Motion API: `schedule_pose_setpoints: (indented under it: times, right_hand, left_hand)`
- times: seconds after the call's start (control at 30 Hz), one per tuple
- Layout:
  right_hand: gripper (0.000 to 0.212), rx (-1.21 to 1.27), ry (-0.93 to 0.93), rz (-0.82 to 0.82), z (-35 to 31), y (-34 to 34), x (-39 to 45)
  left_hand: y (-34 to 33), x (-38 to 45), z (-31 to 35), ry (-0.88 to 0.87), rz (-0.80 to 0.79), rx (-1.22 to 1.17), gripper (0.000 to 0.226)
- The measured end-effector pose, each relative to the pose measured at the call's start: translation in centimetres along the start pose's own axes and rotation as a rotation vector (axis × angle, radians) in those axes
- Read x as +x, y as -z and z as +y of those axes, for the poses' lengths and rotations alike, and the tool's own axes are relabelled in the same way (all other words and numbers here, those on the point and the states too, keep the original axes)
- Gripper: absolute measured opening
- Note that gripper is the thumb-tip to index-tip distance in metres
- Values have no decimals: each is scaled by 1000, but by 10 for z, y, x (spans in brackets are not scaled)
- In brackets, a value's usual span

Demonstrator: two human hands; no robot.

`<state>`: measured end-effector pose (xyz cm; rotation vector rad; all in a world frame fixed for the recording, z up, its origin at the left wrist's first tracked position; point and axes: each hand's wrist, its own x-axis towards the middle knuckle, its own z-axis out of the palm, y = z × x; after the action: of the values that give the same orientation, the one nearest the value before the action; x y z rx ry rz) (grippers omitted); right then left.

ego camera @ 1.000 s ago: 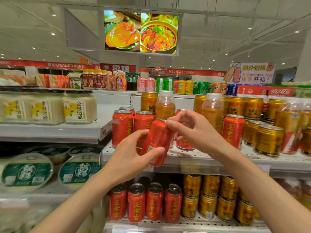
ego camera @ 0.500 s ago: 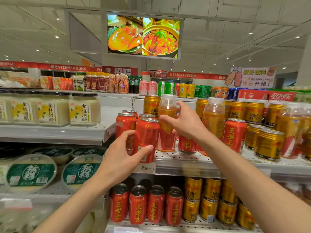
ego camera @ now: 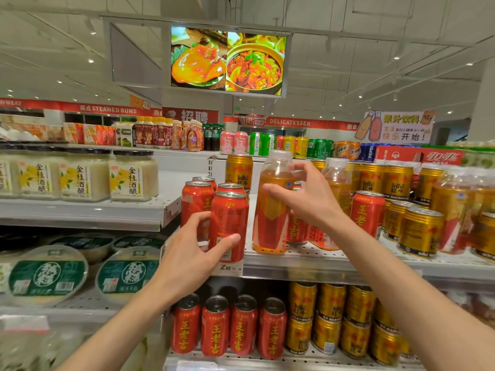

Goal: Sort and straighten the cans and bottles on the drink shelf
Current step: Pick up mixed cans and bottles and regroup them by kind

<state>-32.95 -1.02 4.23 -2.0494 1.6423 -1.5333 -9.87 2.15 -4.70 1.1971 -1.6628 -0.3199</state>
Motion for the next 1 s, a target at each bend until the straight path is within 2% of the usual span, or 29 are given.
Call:
schedule_pose_setpoints:
  times: [0.4,0.67,1.0]
  right_hand:
    - [64,32,-57,31,20,61,-41]
    - [68,-2,-67,29,37,68,-53]
    - [60,46,-88,13,45,67,-59]
  left_hand:
    - [-50,9,29,-23,-46,-59,63]
    - [-77,25,42,-22,-64,-28,68]
    - [-92,38,43,-4,-53,79,73]
